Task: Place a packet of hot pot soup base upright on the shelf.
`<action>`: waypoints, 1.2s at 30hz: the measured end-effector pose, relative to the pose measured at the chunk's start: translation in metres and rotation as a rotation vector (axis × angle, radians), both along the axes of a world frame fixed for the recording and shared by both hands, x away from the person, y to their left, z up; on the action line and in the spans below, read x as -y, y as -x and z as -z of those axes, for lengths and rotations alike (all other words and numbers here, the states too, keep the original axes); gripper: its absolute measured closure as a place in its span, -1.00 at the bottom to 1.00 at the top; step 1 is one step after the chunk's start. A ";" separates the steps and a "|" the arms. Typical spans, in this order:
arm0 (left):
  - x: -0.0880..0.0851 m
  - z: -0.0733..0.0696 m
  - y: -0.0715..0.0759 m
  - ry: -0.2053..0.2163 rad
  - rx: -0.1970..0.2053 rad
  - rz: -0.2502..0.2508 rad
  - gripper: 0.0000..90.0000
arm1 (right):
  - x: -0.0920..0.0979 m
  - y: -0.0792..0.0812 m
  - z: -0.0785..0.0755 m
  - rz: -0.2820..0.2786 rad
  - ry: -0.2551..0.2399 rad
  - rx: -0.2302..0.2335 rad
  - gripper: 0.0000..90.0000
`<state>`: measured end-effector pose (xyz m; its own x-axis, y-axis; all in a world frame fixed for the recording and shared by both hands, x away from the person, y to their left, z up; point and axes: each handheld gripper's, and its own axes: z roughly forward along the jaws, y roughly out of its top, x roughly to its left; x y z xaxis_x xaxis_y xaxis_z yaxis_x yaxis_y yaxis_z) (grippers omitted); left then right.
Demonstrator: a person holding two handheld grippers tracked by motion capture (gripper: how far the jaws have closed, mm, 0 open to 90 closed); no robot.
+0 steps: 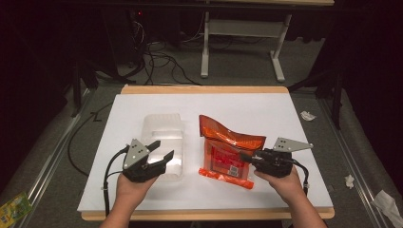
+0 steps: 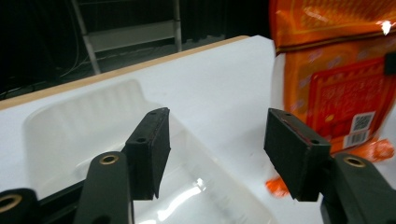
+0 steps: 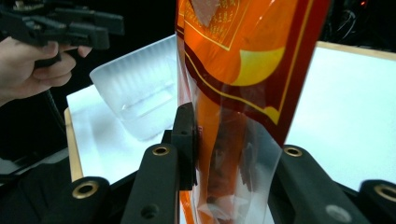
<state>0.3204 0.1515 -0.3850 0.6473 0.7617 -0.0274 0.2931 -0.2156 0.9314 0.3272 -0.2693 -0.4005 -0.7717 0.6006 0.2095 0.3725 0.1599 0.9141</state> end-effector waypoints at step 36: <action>-0.120 0.050 0.023 0.003 -0.051 -0.202 -0.37 | -0.025 0.017 -0.036 0.178 -0.085 0.157 0.61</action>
<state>0.2978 0.2711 -0.4346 0.4791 0.8758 -0.0584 0.3765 -0.1449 0.9150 0.3098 -0.2447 -0.3649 -0.6823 0.7153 0.1512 0.2406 0.0245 0.9703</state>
